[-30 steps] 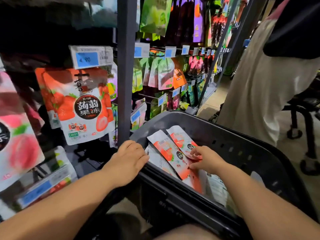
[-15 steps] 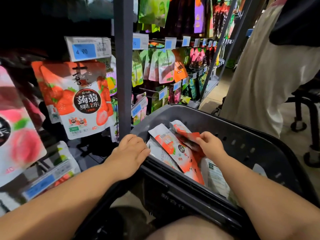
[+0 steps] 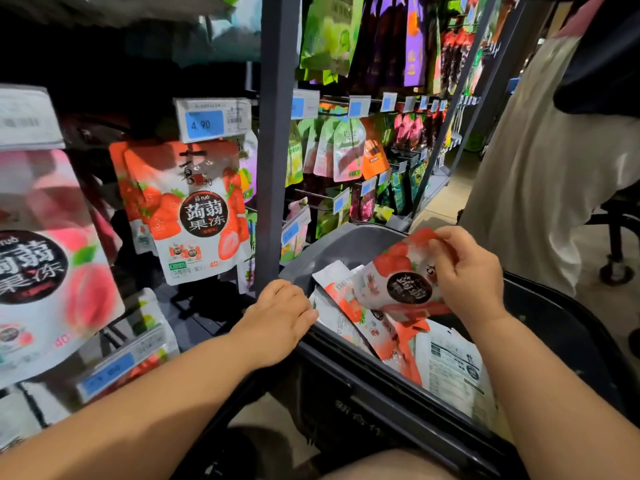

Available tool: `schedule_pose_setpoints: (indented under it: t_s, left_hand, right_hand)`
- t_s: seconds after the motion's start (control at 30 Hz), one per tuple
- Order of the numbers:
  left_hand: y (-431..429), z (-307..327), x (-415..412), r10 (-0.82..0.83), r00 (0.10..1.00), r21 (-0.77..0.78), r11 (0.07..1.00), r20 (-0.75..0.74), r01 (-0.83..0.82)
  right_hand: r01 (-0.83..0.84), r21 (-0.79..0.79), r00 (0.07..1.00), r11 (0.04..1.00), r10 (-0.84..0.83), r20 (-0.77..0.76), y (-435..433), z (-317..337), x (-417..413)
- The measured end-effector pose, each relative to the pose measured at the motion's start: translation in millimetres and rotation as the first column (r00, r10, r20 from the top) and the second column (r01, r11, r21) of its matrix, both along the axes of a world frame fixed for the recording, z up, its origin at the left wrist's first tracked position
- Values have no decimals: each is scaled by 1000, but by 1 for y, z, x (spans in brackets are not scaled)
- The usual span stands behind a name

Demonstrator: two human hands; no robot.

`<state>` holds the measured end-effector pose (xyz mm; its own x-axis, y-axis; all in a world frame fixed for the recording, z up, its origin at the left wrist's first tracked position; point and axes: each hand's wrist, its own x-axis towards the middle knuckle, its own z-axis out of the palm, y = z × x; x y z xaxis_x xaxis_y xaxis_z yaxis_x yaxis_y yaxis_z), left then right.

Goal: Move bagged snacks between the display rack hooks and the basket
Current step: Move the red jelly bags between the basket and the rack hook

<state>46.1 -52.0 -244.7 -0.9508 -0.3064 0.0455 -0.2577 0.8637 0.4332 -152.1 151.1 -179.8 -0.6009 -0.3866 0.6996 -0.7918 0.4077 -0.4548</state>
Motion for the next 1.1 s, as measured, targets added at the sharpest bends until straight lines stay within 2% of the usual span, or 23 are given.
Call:
schedule_pose_setpoints:
  t_s: [0.2,0.3,0.4,0.47,0.53,0.7,0.8,0.9,0.97,1.03,1.1]
  left_hand:
    - [9,29,2,96,995,127,988,-15,-93]
    - [15,54,-1,66,989,375,927,-132,-12]
    - [23,66,-4,54,956,578,806,-287,128]
    - [23,66,-5,163,913,672,726,-374,146]
    - [21,67,-2,243,890,721,681,-387,128]
    - [22,62,2,113,951,758,634,-289,155]
    - [27,57,4,213,940,724,688,-267,50]
    - [28,51,4,270,925,744,667,-268,20]
    - [26,49,3,284,920,750,661,-270,17]
    - [23,44,2,290,913,754,656,-286,28]
    - [22,41,2,348,886,797,602,-305,38]
  right_hand:
    - [-207,88,959,974,220,-178,-18,45,25]
    - [-272,165,918,948,307,-249,-32,77,41]
    - [-340,207,892,917,384,-238,-46,102,58]
    - [-385,210,871,899,429,-238,-58,112,64]
    - [-423,195,861,885,460,-219,-66,117,66]
    - [-485,93,871,870,489,-34,-74,101,62]
    - [-436,-8,895,900,434,105,-72,78,52]
    - [-301,-148,899,942,332,287,-58,50,28]
    - [-174,-70,906,982,188,380,-42,17,5]
    - [-95,114,867,989,26,498,-26,-25,-22]
    - [-129,390,817,912,-125,563,-13,-60,-45]
